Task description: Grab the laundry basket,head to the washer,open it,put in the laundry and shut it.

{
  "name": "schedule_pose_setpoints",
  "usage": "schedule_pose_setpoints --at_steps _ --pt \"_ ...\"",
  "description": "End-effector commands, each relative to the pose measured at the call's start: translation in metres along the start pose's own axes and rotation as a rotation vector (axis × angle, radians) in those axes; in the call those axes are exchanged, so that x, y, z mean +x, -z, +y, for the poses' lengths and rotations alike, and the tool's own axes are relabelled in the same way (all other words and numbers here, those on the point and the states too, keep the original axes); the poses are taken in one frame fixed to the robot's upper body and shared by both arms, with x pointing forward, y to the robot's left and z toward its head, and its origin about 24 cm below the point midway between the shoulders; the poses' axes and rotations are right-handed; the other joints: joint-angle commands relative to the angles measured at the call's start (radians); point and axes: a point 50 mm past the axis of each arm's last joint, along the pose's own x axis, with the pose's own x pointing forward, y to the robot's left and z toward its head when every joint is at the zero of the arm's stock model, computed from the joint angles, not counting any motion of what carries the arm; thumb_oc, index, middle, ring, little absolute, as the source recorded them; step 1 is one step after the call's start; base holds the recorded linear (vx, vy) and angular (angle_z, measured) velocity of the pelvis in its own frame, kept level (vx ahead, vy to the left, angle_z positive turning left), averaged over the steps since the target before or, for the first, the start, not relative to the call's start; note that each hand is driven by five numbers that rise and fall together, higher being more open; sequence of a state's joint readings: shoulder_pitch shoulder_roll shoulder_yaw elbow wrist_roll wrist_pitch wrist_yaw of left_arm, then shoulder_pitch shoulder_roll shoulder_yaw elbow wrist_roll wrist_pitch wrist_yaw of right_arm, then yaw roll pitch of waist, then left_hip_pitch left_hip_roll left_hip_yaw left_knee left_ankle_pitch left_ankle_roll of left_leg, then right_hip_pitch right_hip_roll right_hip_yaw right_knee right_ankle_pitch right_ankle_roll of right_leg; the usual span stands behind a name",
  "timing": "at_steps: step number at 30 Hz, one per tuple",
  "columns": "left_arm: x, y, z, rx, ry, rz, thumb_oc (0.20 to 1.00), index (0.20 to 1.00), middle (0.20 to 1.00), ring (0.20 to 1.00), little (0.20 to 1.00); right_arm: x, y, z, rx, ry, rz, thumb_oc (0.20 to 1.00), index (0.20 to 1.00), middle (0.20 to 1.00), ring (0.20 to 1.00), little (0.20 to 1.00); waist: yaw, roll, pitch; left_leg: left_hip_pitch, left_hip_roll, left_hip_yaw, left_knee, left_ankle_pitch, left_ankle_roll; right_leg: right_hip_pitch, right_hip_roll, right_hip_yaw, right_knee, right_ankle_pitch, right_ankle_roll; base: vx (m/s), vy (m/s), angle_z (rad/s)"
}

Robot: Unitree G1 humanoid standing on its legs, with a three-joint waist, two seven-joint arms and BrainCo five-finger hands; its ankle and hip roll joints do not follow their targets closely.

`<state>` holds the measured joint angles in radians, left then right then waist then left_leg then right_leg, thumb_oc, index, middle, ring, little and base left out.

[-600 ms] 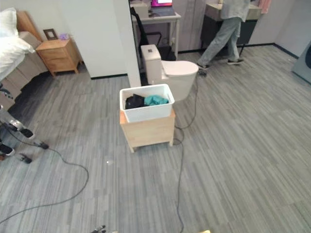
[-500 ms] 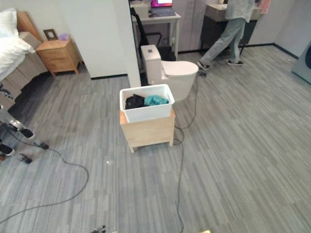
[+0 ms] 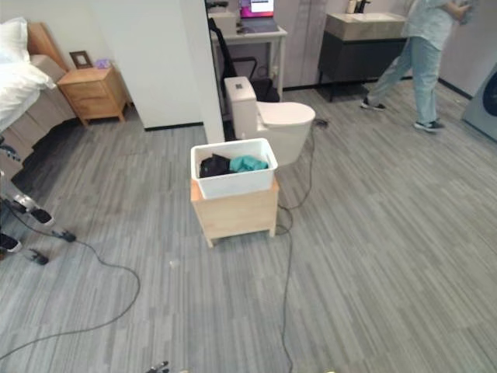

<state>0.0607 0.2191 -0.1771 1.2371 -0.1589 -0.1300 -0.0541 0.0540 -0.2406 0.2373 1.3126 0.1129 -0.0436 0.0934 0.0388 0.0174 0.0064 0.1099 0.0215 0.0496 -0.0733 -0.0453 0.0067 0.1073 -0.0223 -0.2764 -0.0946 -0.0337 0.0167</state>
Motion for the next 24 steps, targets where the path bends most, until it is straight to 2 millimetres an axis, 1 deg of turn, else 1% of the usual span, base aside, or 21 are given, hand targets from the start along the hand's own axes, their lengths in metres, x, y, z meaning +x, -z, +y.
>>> schedule_pose_setpoints --at_steps 1,24 --pt "0.0022 -0.0054 0.0083 -0.032 -0.025 0.008 1.000 1.000 1.000 1.000 1.000 -0.0005 0.0158 0.0118 -0.013 -0.044 0.073 1.000 1.000 1.000 1.000 1.000 0.002 -0.044 -0.022 -0.018 0.011 -0.057 -0.014 -0.020 -0.034 0.012 -0.126 0.014 0.007 0.000 0.114 0.00 0.000 0.00" --pt "0.0021 -0.0051 0.0094 -0.031 -0.026 0.010 1.000 1.000 1.000 1.000 1.000 -0.0003 0.0145 0.0119 -0.026 -0.047 0.069 1.000 1.000 1.000 1.000 1.000 0.005 -0.046 -0.025 -0.011 0.017 -0.057 -0.014 -0.024 -0.037 0.021 -0.123 0.014 0.007 -0.009 0.110 0.00 0.000 0.00"
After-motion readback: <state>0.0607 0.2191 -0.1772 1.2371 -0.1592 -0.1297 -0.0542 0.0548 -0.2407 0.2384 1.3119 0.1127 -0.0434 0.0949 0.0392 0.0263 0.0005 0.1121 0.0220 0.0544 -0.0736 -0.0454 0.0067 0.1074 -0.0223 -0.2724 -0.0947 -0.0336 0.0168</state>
